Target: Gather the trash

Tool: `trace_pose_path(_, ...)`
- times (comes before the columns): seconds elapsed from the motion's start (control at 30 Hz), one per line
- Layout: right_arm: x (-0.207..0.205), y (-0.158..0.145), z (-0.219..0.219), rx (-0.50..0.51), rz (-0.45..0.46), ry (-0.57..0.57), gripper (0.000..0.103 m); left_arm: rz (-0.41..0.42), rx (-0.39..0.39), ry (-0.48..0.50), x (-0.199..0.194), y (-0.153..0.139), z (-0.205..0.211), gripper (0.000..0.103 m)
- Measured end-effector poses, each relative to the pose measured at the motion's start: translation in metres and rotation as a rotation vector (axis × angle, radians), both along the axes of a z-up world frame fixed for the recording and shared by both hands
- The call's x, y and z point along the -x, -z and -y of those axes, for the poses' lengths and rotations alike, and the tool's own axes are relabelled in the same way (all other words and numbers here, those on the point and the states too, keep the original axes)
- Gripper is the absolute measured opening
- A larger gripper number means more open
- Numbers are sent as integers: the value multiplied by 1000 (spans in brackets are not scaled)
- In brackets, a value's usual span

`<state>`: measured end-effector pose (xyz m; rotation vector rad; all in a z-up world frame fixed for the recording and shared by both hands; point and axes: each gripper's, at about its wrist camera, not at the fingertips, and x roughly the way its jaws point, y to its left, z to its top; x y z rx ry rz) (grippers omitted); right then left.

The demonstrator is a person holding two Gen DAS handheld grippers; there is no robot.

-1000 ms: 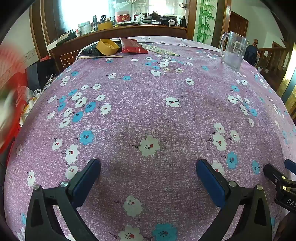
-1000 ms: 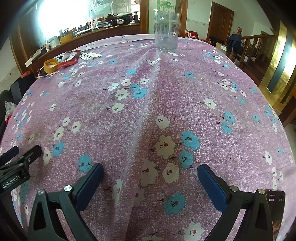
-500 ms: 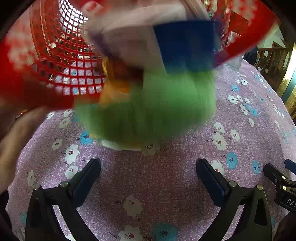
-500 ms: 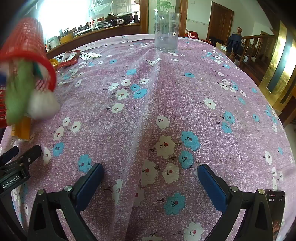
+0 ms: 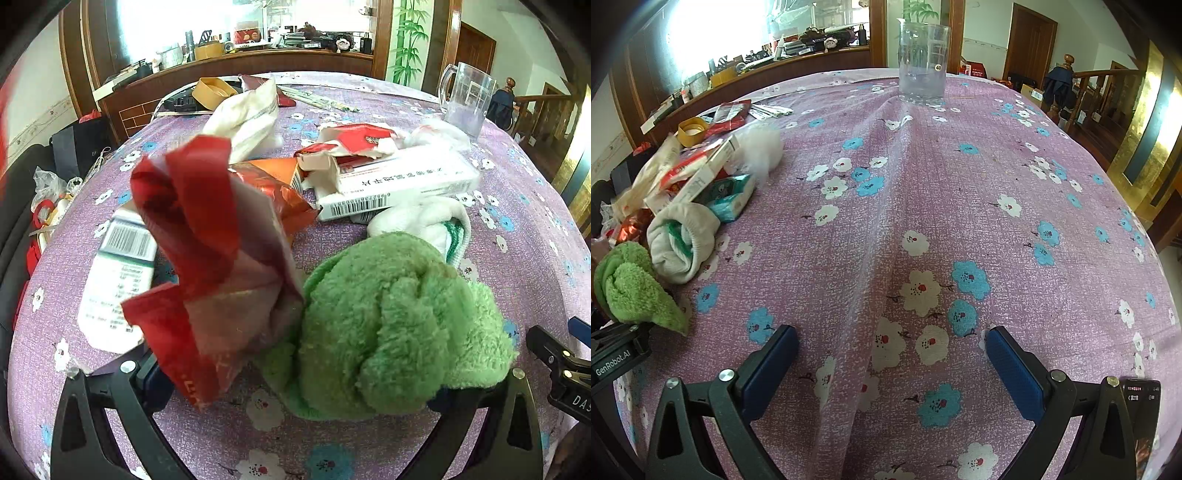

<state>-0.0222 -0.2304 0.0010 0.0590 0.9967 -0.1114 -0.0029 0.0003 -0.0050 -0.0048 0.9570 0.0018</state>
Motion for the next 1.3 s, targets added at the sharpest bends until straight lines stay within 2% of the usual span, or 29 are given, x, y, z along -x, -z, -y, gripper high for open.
trace_pose_path(0.73, -1, 2, -1, 2, -1, 20, 103, 1, 0, 0, 0, -1, 0, 103)
trace_pose_path(0.8, 0, 1, -2, 3, -2, 33, 103, 1, 2, -24, -2, -5, 1, 103)
trace_pose_path(0.87, 5, -1, -2, -10, -15, 55, 103, -53, -5, -3, 0, -7, 0, 103)
trace_pose_path(0.9, 11, -5, -4, -41, 8, 45, 103, -80, 5, 9, 7, -9, -5, 103)
trace_pose_path(0.93, 21, -15, -7, -76, 58, 23, 103, -57, 18, 15, 20, -16, -7, 103)
trace_pose_path(1.07, 67, -58, -29, -34, 226, -41, 103, 160, -32, 19, 93, -54, -17, 103)
trace_pose_path(1.17, 94, -83, -39, -65, 309, -83, 103, 230, -34, -5, 132, -78, -28, 103)
trace_pose_path(1.3, 127, -114, -52, -101, 413, -124, 103, 290, -53, -41, 152, -98, -39, 103)
